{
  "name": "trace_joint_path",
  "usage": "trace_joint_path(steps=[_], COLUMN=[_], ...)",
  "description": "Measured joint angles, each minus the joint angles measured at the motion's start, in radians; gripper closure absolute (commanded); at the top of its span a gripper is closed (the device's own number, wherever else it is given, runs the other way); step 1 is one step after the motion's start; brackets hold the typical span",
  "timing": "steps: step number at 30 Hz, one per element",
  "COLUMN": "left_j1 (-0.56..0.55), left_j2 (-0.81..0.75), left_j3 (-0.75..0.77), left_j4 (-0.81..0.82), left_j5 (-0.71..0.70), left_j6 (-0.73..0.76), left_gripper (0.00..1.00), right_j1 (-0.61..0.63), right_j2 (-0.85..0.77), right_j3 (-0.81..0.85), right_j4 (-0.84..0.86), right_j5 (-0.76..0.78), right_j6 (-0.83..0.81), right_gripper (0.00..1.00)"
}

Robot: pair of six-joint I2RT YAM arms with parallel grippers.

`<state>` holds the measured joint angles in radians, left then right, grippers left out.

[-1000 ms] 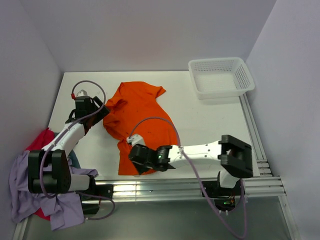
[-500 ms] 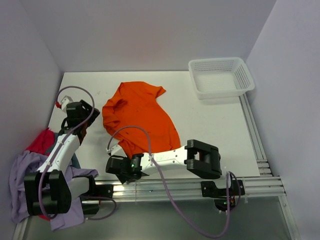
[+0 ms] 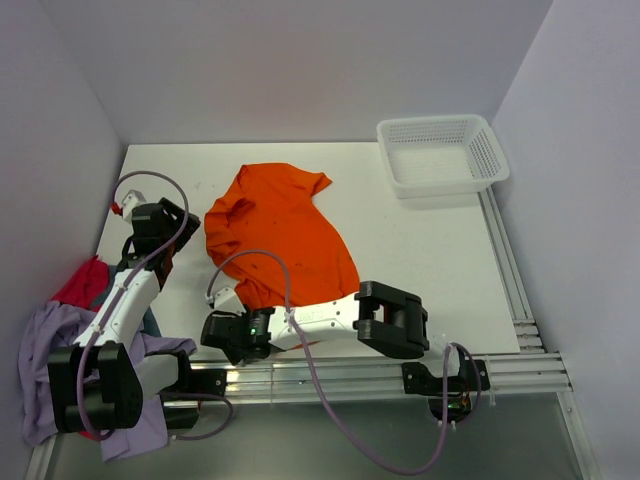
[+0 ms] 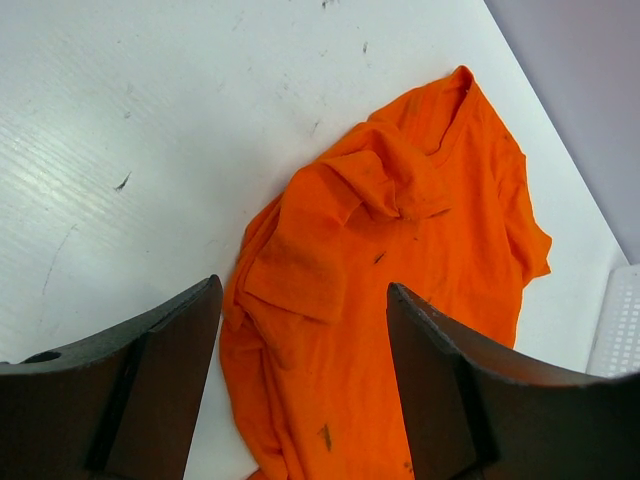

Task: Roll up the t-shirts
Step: Flatten the tshirt

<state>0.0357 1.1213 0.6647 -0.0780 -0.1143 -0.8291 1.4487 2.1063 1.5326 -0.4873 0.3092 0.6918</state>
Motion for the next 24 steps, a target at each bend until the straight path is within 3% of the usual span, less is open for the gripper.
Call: trace_joint_path(steps=[7,11,16,19,20,22,24], left_j1=[0.000,0.000,0.000,0.000,0.000,0.000,-0.005], left_j2=[-0.013,-0.020,-0.020,-0.019,-0.019,-0.013,0.003], left_j3=[0.000,0.000,0.000,0.000,0.000,0.000,0.002], left_j4=[0.000,0.000,0.000,0.000,0.000,0.000,-0.001], left_j5=[0.004,0.005,0.005,0.005,0.008,0.013,0.013], left_j6=[0.000,0.001,0.002,0.004,0.005,0.006,0.009], left_gripper=[0.28,0.28,0.27,0.27,0.27,0.28,0.28], right_j1=[0.000,-0.003,-0.007,-0.007,-0.007,-0.009,-0.010], right_j2=[0.023,0.047,0.051,0.034,0.024,-0.003,-0.045], right_j3=[0.034,0.072,0.065,0.027,0.009,-0.041,-0.106], right_j4=[-0.013,-0.022,-0.031,0.001,0.011,0.044,0.062], right_j5=[0.014,0.025,0.039,0.051,0.054,0.068,0.072], right_j6=[-0.001,0.000,0.017,0.027,0.032,0.045,0.057], right_gripper=[0.41,0.52,0.55,0.69,0.81,0.94,1.00])
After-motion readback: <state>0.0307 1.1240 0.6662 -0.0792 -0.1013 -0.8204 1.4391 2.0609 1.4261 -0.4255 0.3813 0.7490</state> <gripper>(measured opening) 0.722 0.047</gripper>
